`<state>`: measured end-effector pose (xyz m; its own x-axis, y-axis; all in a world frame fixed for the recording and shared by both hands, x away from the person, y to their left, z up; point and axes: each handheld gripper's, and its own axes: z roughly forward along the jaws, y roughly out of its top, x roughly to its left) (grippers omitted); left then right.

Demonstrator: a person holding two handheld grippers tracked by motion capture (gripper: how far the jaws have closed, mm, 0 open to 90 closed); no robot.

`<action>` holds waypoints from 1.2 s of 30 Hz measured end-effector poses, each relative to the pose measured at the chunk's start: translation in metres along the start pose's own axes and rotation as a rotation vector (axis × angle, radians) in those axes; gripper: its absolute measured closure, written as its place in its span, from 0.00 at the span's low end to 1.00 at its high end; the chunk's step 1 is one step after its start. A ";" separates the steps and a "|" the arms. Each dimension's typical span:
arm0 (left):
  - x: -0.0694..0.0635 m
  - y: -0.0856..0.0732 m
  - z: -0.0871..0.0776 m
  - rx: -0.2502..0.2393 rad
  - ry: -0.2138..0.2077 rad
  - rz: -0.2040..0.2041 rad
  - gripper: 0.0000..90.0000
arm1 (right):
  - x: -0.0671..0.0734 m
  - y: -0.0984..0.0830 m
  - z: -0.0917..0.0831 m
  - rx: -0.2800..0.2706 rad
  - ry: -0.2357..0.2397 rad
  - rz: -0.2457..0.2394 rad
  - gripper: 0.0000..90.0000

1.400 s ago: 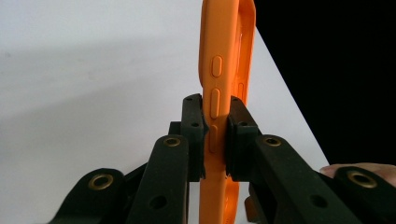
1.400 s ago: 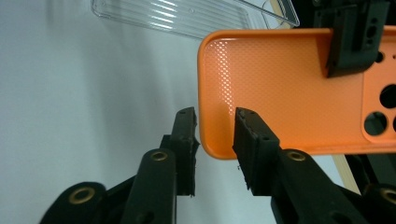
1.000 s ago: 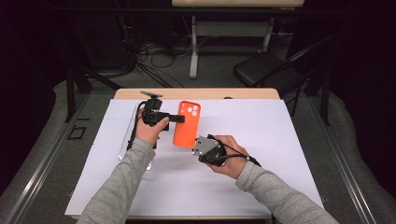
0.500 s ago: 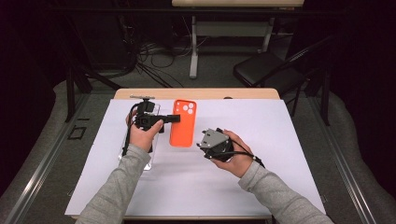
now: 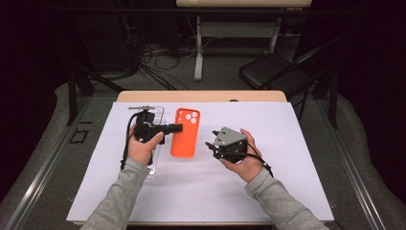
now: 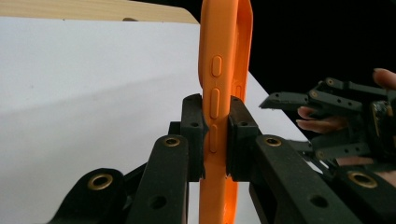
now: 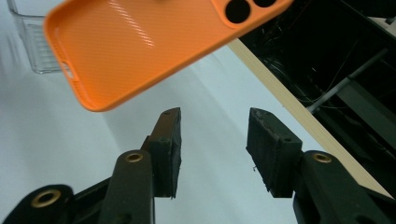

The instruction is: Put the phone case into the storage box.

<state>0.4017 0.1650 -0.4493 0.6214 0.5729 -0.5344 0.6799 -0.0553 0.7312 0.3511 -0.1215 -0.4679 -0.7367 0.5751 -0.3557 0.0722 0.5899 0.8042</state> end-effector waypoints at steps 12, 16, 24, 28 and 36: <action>-0.006 -0.021 -0.009 -0.108 -0.025 0.053 0.90 | -0.010 -0.009 -0.003 -0.065 0.007 0.247 0.59; -0.008 -0.025 -0.009 -0.129 -0.027 0.066 0.90 | -0.013 -0.009 -0.004 -0.090 0.006 0.297 0.56; -0.013 -0.032 -0.012 -0.168 -0.032 0.106 0.90 | -0.019 -0.007 -0.015 -0.161 0.061 0.427 0.55; -0.012 -0.035 -0.012 -0.185 -0.038 0.112 0.90 | -0.024 -0.009 -0.016 -0.177 0.102 0.506 0.54; -0.015 -0.043 -0.006 -0.175 -0.055 0.122 0.90 | -0.013 -0.015 -0.015 -0.222 0.219 0.586 0.56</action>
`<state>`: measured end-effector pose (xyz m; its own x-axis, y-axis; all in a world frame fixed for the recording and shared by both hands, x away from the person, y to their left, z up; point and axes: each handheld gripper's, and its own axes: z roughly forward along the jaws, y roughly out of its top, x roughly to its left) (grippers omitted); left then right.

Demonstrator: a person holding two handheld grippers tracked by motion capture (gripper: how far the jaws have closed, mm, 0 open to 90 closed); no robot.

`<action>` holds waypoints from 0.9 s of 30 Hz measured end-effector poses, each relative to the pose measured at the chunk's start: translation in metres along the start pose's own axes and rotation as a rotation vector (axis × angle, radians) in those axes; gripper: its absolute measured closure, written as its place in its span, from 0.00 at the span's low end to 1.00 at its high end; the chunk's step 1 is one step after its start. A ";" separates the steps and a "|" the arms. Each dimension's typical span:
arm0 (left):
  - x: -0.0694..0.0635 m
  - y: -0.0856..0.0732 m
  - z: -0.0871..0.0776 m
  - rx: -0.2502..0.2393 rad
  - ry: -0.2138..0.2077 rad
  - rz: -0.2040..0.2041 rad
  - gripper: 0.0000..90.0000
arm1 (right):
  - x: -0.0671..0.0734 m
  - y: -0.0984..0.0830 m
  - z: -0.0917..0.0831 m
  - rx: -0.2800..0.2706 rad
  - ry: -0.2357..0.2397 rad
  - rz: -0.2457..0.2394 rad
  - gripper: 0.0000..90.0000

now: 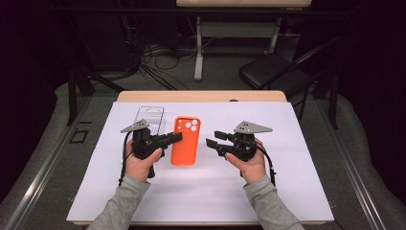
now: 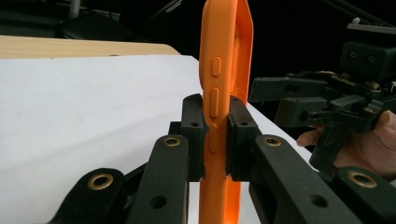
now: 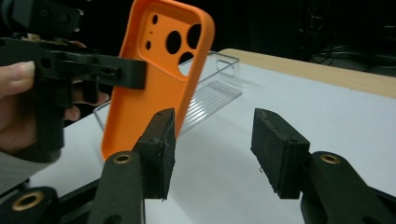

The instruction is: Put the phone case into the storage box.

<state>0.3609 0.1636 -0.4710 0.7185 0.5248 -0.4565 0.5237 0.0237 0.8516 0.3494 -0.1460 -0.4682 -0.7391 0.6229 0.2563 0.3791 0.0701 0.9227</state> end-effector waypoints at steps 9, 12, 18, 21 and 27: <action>-0.009 -0.010 0.008 -0.014 -0.041 -0.017 0.90 | 0.005 -0.009 0.000 -0.021 0.073 0.088 0.58; -0.011 -0.013 0.011 -0.013 -0.048 -0.016 0.90 | 0.004 -0.011 -0.001 -0.032 0.090 0.122 0.61; -0.013 -0.017 0.014 -0.030 -0.057 -0.040 0.90 | 0.002 -0.013 -0.002 -0.030 0.103 0.150 0.66; -0.013 -0.019 0.015 -0.035 -0.065 -0.052 0.90 | 0.000 -0.014 -0.002 -0.023 0.109 0.160 0.67; -0.016 -0.021 0.017 -0.039 -0.069 -0.049 0.91 | 0.000 -0.016 -0.001 -0.020 0.114 0.192 0.69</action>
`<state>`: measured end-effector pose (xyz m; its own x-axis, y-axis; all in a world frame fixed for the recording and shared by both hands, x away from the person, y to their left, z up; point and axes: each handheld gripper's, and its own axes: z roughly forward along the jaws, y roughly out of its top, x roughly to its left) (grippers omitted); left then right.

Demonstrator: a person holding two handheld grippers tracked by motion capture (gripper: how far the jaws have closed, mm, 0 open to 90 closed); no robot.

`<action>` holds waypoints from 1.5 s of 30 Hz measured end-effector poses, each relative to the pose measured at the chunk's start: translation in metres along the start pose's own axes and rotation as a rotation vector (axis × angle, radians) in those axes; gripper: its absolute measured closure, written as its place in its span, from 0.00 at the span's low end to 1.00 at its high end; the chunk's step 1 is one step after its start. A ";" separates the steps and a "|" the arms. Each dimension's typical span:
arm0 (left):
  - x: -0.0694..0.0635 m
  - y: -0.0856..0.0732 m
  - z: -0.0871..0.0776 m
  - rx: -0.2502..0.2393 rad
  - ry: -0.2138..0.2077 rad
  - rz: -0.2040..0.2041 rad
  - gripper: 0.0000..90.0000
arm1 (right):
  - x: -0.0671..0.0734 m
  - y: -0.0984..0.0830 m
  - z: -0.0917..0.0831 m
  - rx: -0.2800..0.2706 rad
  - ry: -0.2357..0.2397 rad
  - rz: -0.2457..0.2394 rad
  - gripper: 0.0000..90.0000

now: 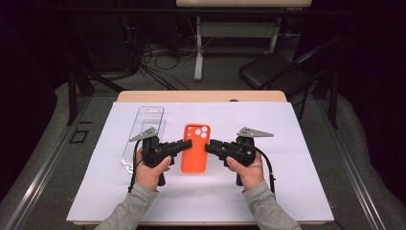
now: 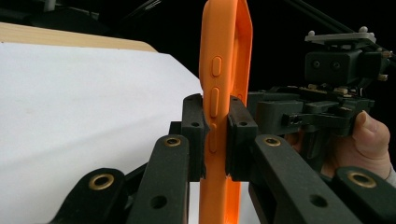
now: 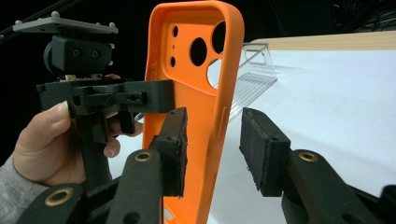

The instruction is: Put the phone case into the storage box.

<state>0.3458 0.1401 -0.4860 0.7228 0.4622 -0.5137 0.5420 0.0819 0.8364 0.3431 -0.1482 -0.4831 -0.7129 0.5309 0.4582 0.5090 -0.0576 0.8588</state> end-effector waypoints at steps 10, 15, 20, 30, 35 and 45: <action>-0.002 -0.004 0.003 -0.007 -0.012 -0.004 0.90 | -0.002 -0.002 0.001 0.016 0.023 0.041 0.78; -0.004 -0.005 0.004 -0.002 -0.012 0.001 0.90 | -0.004 -0.003 0.001 0.018 0.029 0.067 0.80; -0.005 -0.006 0.005 0.000 -0.015 0.003 0.90 | -0.004 -0.004 0.002 0.023 0.026 0.074 0.83; -0.006 -0.007 0.005 -0.001 -0.019 -0.003 0.90 | -0.004 -0.005 0.002 0.023 0.024 0.084 0.87; -0.006 -0.007 0.005 -0.003 -0.021 -0.005 0.90 | -0.005 -0.005 0.002 0.019 0.031 0.089 0.88; -0.004 -0.008 0.005 -0.002 -0.021 -0.013 0.90 | -0.007 -0.005 0.002 0.026 0.046 0.098 0.90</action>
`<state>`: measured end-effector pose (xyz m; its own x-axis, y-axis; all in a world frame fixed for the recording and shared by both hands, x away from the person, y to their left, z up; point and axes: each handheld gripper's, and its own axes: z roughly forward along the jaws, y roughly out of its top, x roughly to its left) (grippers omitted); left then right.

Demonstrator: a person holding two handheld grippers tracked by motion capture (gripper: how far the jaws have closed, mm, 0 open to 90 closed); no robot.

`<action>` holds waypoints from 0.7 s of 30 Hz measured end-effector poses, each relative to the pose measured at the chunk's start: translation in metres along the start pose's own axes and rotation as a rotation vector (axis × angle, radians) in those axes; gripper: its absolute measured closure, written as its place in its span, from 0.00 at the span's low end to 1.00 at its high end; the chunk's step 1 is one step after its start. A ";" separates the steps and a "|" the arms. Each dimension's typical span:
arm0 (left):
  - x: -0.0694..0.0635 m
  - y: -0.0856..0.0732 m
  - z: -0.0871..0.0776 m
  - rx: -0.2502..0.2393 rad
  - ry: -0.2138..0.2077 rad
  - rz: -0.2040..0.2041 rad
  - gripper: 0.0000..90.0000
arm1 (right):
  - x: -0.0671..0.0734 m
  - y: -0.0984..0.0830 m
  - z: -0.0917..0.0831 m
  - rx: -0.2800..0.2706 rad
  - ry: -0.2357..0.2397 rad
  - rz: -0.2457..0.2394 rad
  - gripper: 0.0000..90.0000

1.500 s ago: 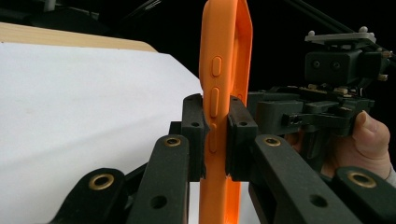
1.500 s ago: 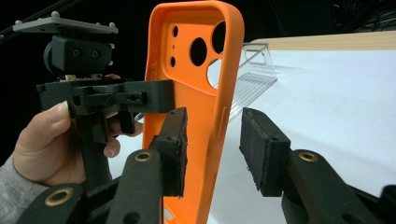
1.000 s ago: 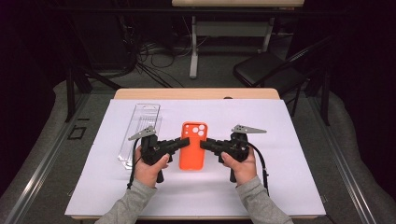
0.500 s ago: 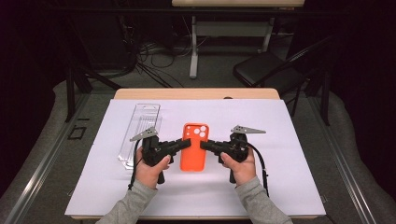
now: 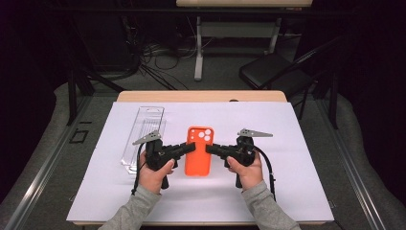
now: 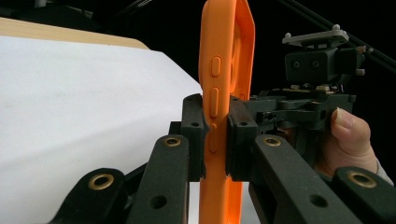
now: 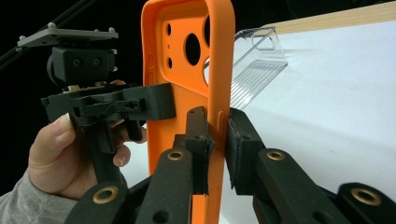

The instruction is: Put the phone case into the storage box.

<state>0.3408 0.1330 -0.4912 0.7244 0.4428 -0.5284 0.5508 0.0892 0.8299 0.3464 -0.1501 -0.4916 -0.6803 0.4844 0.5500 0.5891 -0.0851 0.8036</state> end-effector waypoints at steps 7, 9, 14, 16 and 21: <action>0.001 -0.002 0.001 0.006 0.005 -0.005 0.90 | -0.003 -0.001 0.000 0.005 0.007 0.003 0.91; 0.001 -0.002 0.001 0.006 0.004 -0.006 0.90 | -0.003 -0.001 0.000 0.005 0.009 0.000 0.91; 0.001 -0.002 0.001 0.010 0.003 -0.004 0.90 | -0.004 -0.001 0.000 0.008 0.011 -0.005 0.91; 0.001 -0.002 0.001 0.010 0.003 -0.004 0.90 | -0.004 0.000 0.000 0.010 0.013 -0.006 0.91; 0.001 -0.001 0.001 0.008 -0.001 -0.010 0.90 | -0.004 0.000 0.000 0.008 0.018 -0.001 0.91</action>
<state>0.3412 0.1325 -0.4931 0.7191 0.4412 -0.5368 0.5615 0.0861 0.8230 0.3486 -0.1523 -0.4940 -0.6885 0.4685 0.5536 0.5921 -0.0775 0.8021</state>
